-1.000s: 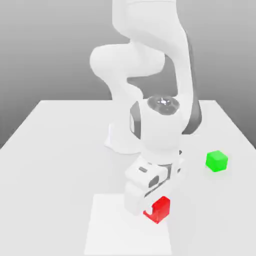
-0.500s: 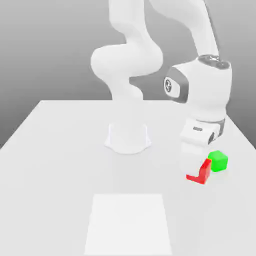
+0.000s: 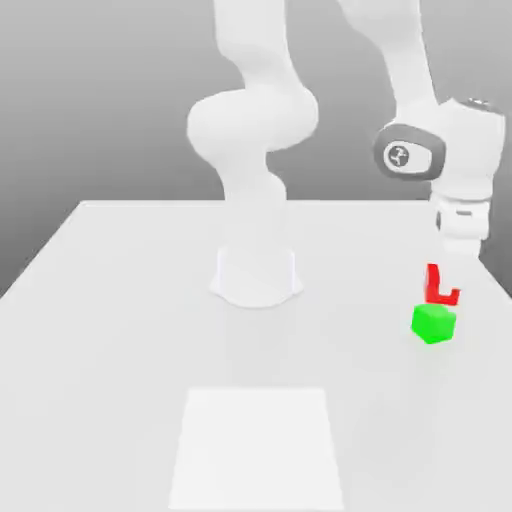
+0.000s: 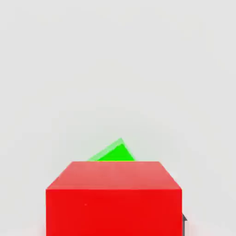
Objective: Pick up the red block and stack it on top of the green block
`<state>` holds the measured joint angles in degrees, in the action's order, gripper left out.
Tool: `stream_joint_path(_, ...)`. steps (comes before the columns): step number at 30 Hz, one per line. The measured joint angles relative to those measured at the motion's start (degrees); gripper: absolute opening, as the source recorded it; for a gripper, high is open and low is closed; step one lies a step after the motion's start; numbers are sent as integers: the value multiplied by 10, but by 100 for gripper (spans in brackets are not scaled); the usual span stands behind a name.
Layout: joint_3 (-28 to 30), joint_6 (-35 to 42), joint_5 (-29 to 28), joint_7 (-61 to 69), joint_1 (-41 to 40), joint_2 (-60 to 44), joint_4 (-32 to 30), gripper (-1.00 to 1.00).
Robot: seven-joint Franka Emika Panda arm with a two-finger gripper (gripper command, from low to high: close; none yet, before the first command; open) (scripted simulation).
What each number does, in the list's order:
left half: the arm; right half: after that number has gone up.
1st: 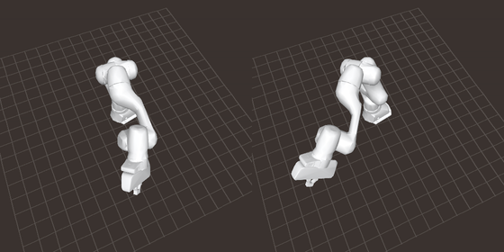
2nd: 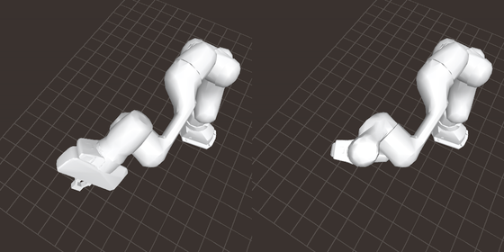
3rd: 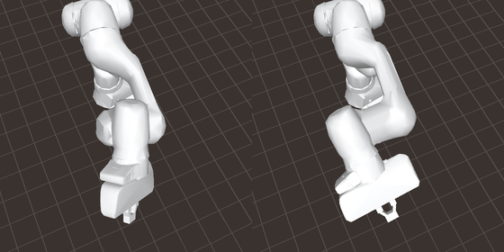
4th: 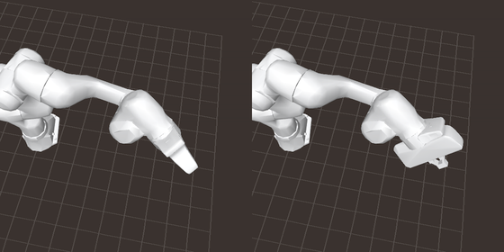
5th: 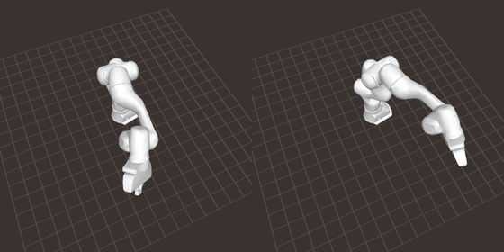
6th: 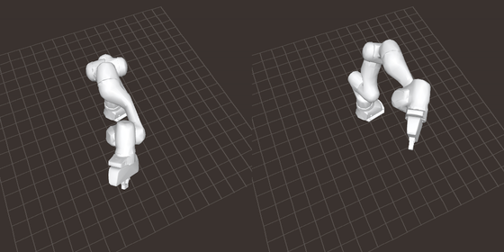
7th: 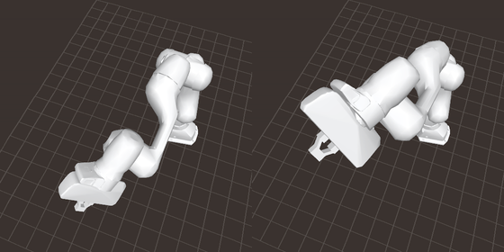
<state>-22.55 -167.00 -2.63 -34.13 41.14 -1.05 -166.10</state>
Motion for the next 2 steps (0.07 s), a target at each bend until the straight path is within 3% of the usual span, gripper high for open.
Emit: stream_joint_path(2, 0, 0, 0, 0, -5, 0, 0, 100)
